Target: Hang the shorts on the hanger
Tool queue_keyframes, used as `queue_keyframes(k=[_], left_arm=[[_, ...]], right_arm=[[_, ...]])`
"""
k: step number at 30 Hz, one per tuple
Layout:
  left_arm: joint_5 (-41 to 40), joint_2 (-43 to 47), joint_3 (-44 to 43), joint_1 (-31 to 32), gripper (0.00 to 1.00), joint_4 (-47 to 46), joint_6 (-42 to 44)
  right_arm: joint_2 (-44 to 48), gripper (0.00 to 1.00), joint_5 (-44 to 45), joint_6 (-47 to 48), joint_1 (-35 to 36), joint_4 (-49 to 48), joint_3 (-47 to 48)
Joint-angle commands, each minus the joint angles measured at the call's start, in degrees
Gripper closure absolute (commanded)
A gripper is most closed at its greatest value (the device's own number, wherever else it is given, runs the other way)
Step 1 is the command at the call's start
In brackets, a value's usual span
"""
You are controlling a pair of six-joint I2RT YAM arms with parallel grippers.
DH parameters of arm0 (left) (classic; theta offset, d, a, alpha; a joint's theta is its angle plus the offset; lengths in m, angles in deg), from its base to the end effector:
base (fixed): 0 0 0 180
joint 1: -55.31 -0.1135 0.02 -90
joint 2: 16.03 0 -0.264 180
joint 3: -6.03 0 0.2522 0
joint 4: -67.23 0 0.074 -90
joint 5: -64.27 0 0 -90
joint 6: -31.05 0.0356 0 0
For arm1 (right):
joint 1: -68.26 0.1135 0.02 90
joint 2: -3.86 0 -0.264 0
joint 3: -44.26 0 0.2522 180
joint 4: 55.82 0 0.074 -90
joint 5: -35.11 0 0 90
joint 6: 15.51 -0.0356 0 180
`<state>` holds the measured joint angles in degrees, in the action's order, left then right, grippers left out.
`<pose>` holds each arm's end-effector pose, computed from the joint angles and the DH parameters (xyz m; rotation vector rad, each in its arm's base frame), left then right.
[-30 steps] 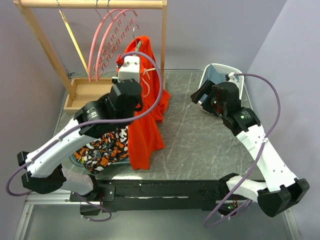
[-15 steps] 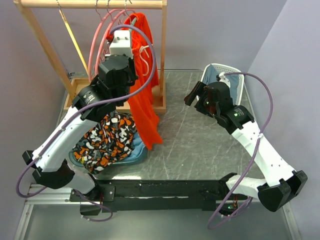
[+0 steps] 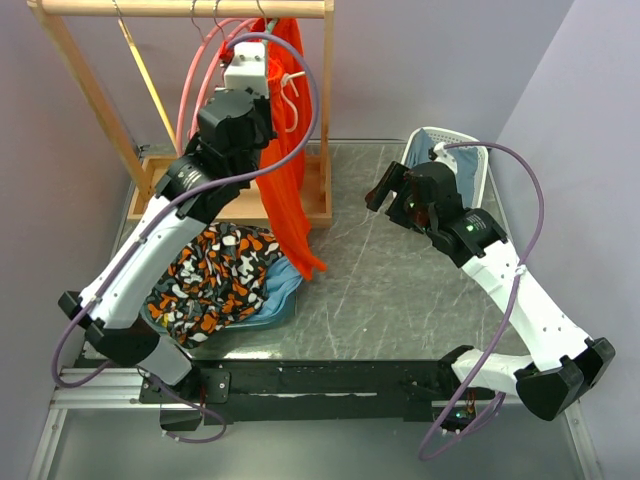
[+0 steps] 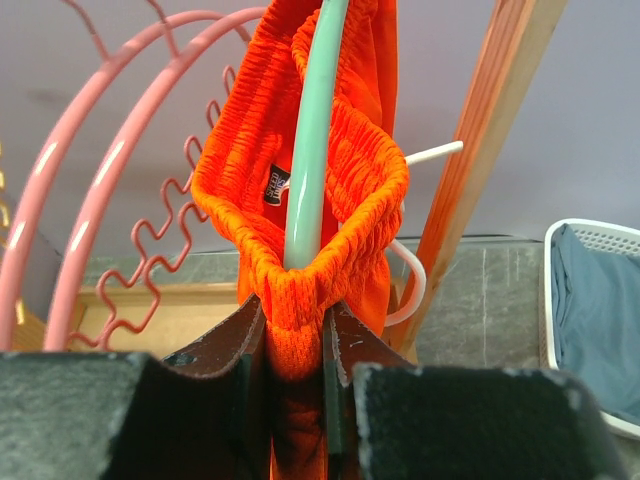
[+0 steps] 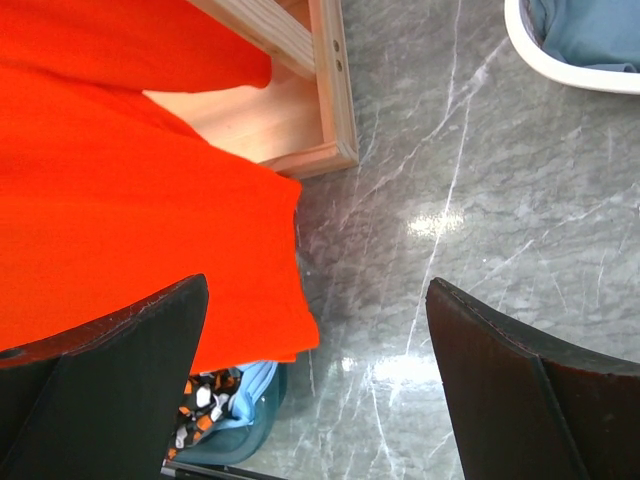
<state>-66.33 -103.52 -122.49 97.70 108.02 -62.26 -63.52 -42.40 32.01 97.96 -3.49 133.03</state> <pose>0.2370 -0.1850 0.5432 -0.0229 1.5679 -0.0721 0.2180 0.1155 0.3933 0.3695 2.1090 0.5241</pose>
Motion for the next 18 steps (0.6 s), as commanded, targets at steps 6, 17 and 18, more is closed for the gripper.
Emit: queue_keyframes(k=[6,17,18], left_arm=[[0.7,-4.4,-5.5,-0.2,0.99,-11.4,2.7],[6.1,-2.9,0.7,-0.8,0.62,-13.1,1.6],[6.6,-2.4,1.0,-0.7,0.53,-12.8,1.5]], right_arm=[[0.7,0.03,1.5,0.7,1.2,-0.8,1.8],[2.0,0.02,0.7,1.1,2.2,-1.7,-0.5],[2.3,0.02,0.6,1.2,2.5,-1.7,-0.5]])
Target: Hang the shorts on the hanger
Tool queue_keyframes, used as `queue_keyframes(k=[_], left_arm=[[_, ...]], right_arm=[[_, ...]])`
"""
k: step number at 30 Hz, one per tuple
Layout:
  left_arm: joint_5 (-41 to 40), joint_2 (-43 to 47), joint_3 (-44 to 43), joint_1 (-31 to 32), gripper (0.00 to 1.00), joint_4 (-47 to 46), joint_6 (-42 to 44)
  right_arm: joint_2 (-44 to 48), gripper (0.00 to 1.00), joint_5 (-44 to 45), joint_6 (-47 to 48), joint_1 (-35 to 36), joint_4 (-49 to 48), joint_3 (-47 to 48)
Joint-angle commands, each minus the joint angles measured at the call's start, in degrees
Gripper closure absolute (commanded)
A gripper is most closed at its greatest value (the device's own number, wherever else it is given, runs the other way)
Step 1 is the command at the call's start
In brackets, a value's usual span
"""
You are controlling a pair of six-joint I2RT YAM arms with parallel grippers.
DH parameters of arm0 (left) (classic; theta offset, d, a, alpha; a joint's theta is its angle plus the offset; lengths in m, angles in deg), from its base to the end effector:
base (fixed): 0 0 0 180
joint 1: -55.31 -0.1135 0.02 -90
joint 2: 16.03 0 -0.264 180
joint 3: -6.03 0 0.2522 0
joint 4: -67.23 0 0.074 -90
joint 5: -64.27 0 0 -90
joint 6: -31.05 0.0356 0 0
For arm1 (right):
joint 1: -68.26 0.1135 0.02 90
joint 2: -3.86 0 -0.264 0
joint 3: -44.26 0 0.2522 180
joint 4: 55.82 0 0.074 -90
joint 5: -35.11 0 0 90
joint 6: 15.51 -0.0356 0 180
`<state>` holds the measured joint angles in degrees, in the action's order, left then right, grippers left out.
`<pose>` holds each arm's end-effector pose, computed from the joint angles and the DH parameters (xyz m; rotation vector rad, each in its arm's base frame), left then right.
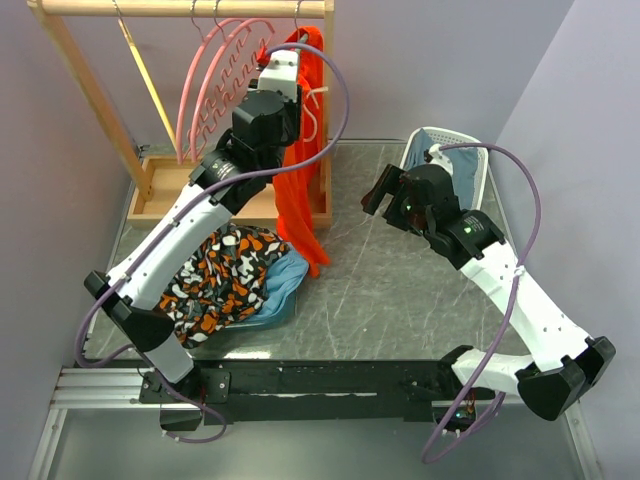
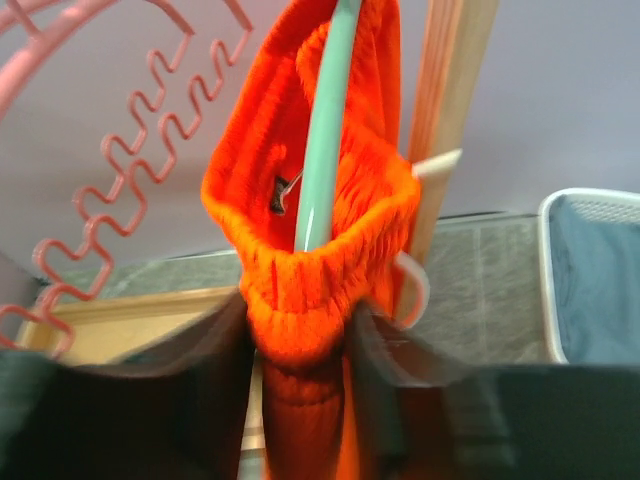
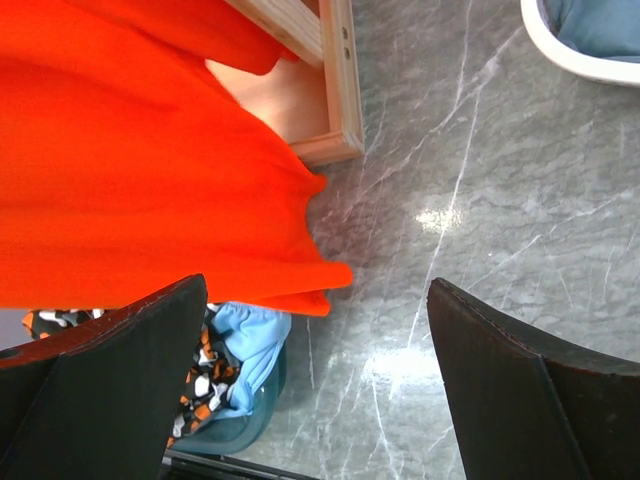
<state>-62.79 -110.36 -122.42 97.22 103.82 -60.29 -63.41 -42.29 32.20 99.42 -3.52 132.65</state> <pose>0.2756 -0.2185 0.5138 0.0697 1.6040 -0.0633 0.2148 0.1208 0.3916 0.3405 2.1194 0.5326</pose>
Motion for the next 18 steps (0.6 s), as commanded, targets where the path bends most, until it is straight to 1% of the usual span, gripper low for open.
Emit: queue_keyframes(k=[1,3,4,6,7,8,9,10,14,15,18], left_arm=[[3.5,4.5,0.9,-0.3,0.47,-7.7,-0.7],[4.6,5.4,1.0,-0.3,0.35,-6.0,-2.3],[5.0,5.9,1.7,-0.3,0.23,-5.8,-3.3],[6.2,7.9,2.6,-0.3,0.18,-4.4,-4.6],[8.0,8.7,3.8,-0.3,0.09,-4.1,-6.0],[8.9,9.4,4.4,-0.3,0.03,-3.8,-6.6],[9.9,11.0,5.7,-0.3,0.01,-3.5,-7.3],[10.8,11.7,6.1,-0.3,0.03,-2.3,-8.7],[13.1,15.4,8.8,-0.3,0.04,1.9,-12.7],[13.8,17.5,9.7,-0.3,0.04,2.5,-13.7],[17.3,22.2,16.0,-0.3,0.04,2.9,-18.2]], right_arm=[[2.2,0.02,0.1,1.2,1.2,-1.9,-0.1],[2.7,0.01,0.1,1.5,1.8,-1.9,-0.3],[2.8,0.01,0.3,1.5,2.1,-2.1,-0.4],[3.4,0.0,0.3,1.6,2.7,-2.5,-1.2],[3.6,0.0,0.1,1.6,2.9,-3.1,-1.7],[3.8,0.0,0.1,1.6,3.0,-3.4,-2.4],[4.1,0.0,0.1,1.8,3.7,-3.6,-2.6],[4.2,0.0,0.1,2.0,4.2,-4.1,-2.8],[5.0,0.0,1.6,2.3,6.7,-5.0,-4.4],[5.6,0.0,2.8,2.3,7.2,-5.3,-4.8],[7.2,0.0,5.1,2.2,9.9,-7.3,-6.9]])
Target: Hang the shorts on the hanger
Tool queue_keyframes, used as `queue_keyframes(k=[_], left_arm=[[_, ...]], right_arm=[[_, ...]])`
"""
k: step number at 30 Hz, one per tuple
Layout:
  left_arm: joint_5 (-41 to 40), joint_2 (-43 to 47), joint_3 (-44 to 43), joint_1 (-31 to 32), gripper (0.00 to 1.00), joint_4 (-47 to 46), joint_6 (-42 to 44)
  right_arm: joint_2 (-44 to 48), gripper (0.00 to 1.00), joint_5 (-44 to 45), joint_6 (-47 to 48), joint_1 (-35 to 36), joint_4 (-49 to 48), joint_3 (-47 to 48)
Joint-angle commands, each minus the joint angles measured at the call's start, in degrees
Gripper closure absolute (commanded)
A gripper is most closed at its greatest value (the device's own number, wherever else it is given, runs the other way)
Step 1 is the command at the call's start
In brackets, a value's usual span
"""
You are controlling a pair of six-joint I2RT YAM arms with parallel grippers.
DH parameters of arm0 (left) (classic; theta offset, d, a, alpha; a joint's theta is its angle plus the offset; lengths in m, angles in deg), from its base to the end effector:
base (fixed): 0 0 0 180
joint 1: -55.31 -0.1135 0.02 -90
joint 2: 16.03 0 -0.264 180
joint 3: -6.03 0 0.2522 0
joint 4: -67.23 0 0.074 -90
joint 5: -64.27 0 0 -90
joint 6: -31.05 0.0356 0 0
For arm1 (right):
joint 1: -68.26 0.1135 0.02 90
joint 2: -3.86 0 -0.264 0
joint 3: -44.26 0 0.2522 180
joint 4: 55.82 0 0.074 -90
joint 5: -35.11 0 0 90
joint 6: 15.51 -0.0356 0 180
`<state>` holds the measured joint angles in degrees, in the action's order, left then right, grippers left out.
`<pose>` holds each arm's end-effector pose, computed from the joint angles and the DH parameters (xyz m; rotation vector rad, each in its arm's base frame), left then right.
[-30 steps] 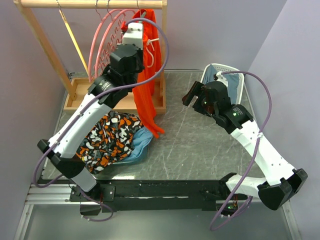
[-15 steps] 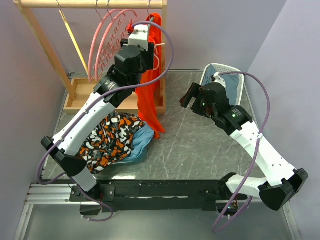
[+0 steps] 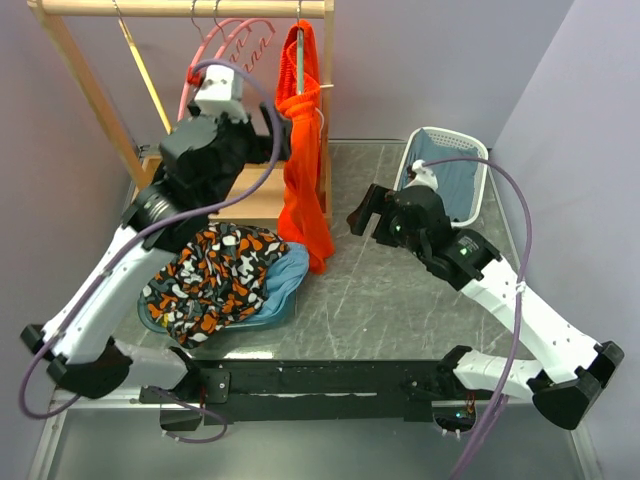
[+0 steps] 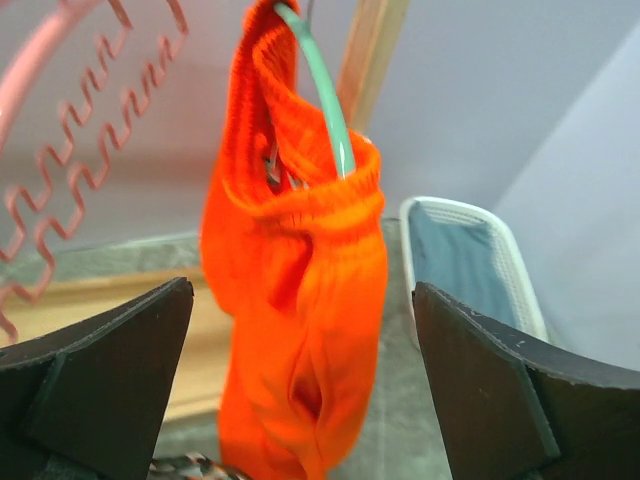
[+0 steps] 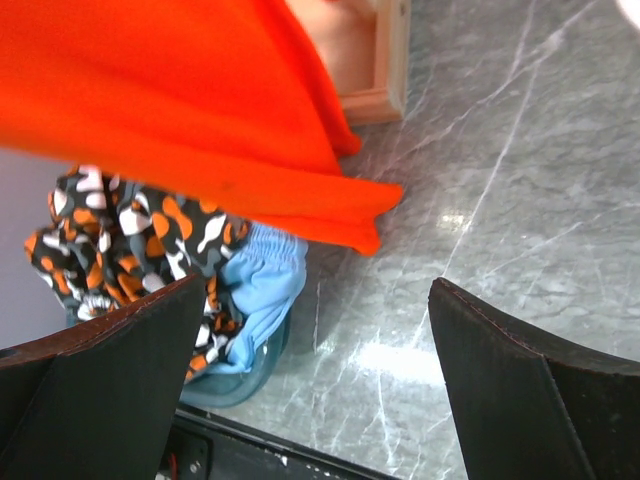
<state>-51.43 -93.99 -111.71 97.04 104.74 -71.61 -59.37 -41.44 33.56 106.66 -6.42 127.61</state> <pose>0.2079 -0.1647 0.5373 0.0320 1.5490 -0.4109 0.1875 0.1380 0.3828 0.1930 2.1142 0.5996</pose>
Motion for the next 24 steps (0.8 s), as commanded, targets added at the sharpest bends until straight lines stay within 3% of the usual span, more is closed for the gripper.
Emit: queue_keyframes(k=[1,5,12,15,24], left_arm=[[7.0,6.9,9.2,-0.1,0.04,2.0,-8.8],[6.5,12.0,19.6,2.7,0.04,0.9,-12.6],[-1.0,20.5,42.6,16.9,0.03,-4.6,-20.2],[-2.6,22.0,51.4,20.1,0.04,-5.4,-24.4],[1.9,29.5,65.6,20.2,0.04,-12.5,-31.1]], right_arm=[[3.6,0.0,4.6,0.8,3.2,-5.8,-3.3],[5.3,0.0,8.3,0.0,5.8,-8.1,-6.3],[10.7,0.0,14.2,-4.3,6.8,-12.1,-15.3],[14.3,0.0,15.5,-3.8,6.9,-14.7,-21.0],[23.8,0.0,12.7,-2.5,6.8,-17.2,-29.9]])
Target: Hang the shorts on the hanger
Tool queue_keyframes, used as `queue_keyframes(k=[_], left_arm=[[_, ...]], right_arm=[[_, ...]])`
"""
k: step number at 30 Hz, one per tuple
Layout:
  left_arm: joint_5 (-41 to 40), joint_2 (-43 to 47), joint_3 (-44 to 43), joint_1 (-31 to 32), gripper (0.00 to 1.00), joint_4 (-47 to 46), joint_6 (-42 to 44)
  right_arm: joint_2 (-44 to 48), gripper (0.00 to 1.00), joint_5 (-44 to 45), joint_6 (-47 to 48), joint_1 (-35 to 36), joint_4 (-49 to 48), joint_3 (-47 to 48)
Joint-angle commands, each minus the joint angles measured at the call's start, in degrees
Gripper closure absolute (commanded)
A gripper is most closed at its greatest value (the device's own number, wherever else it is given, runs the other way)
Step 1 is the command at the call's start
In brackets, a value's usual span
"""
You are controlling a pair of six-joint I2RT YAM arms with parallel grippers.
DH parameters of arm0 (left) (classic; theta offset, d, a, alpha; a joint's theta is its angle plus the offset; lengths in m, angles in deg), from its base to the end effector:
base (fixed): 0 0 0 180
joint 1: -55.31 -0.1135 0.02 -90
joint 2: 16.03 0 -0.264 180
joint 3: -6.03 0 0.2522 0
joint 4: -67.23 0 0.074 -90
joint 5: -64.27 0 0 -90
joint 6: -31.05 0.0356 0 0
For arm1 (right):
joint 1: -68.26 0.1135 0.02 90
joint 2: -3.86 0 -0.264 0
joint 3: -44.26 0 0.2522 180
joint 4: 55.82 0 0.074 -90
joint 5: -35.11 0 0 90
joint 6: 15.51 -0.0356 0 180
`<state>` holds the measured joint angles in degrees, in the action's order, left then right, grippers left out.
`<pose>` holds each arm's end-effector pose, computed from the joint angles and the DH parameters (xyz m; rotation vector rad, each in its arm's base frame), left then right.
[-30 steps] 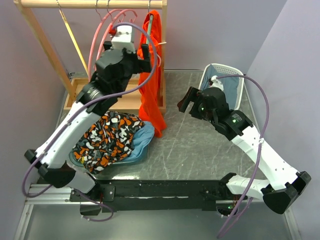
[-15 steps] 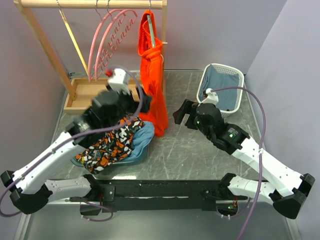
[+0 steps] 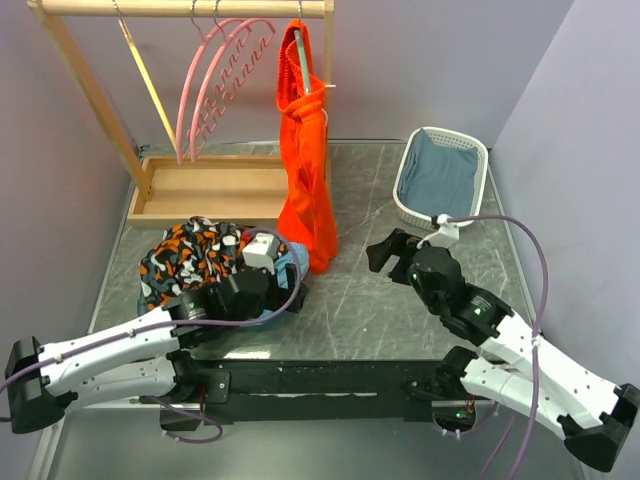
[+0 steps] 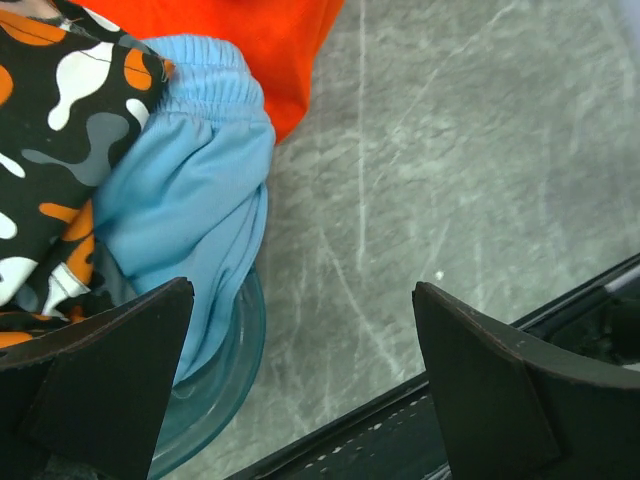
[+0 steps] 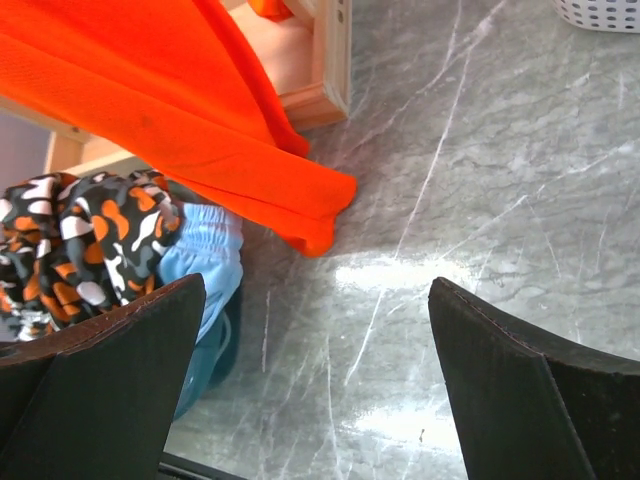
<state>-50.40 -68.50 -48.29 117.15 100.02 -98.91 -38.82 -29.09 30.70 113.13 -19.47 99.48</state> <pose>0.1086 -0.1715 0.2763 0.1434 2.1149 -0.6347 0.1308 0.1083 0.3044 0.2748 1.9678 0.5731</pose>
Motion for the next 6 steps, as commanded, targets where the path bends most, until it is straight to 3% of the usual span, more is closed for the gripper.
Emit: queue_keyframes(k=[1,6], left_arm=[[0.8,4.2,2.7,0.1,0.04,-8.0,-4.1],[-0.8,4.3,3.9,0.1,0.04,-7.9,-5.7]], right_arm=[[3.6,0.0,0.0,0.6,0.3,-4.4,-2.6],[3.7,0.0,-0.2,1.0,0.3,-2.9,-3.2]])
